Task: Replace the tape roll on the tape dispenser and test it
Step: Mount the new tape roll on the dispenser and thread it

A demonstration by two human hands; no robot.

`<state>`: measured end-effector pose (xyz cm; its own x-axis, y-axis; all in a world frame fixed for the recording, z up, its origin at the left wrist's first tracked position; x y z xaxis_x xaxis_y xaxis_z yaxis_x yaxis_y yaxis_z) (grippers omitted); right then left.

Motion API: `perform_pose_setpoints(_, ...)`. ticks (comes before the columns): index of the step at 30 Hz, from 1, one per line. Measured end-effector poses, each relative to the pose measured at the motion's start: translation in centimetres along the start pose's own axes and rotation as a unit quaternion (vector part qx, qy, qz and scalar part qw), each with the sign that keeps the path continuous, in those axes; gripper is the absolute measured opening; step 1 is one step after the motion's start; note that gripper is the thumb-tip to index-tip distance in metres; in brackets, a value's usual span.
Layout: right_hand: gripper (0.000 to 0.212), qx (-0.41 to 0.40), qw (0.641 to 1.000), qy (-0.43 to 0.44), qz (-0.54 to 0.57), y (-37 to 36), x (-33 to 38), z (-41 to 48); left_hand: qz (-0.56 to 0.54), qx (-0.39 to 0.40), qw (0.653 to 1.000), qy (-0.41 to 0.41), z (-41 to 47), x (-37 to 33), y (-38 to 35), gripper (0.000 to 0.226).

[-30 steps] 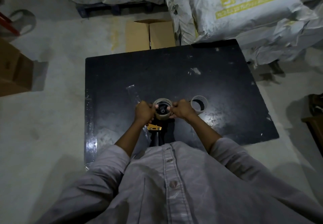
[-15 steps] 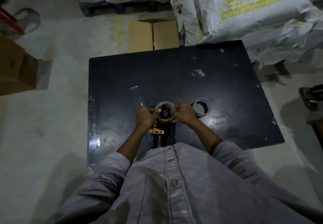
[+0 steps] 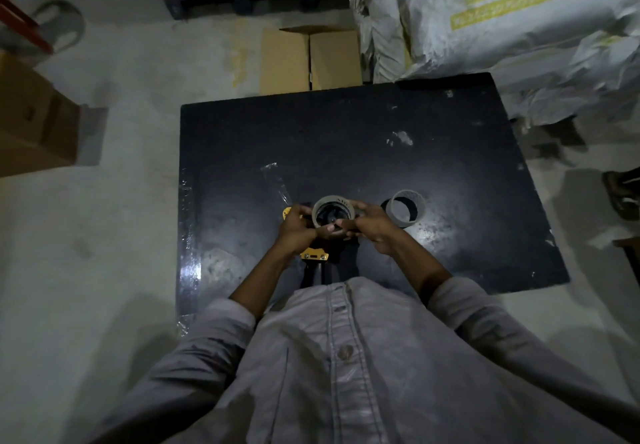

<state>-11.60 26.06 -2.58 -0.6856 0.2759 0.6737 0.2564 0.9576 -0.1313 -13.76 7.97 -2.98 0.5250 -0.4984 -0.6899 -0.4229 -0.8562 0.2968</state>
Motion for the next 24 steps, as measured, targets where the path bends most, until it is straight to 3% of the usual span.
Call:
perform_pose_setpoints(13, 0.066, 0.004, 1.000, -0.010, 0.010, 0.8, -0.7, -0.4, 0.070, -0.060, 0.995, -0.022, -0.4, -0.1, -0.9, 0.066)
perform_pose_setpoints(24, 0.053, -0.008, 0.998, 0.005, -0.060, 1.2, -0.4, -1.3, 0.228, -0.073, 0.970, -0.048, -0.2, -1.3, -1.1, 0.068)
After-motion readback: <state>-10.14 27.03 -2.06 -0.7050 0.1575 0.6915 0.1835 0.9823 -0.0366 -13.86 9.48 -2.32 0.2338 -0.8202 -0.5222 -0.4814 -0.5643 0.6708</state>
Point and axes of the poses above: each hand's wrist, its own z-axis towards the middle knuckle, its own y-axis out of the back of the hand, x = y × z, the point moved 4 cm from there along z, towards the middle knuckle, and after that the axes turned 12 degrees about z, right-handed, at the moved point
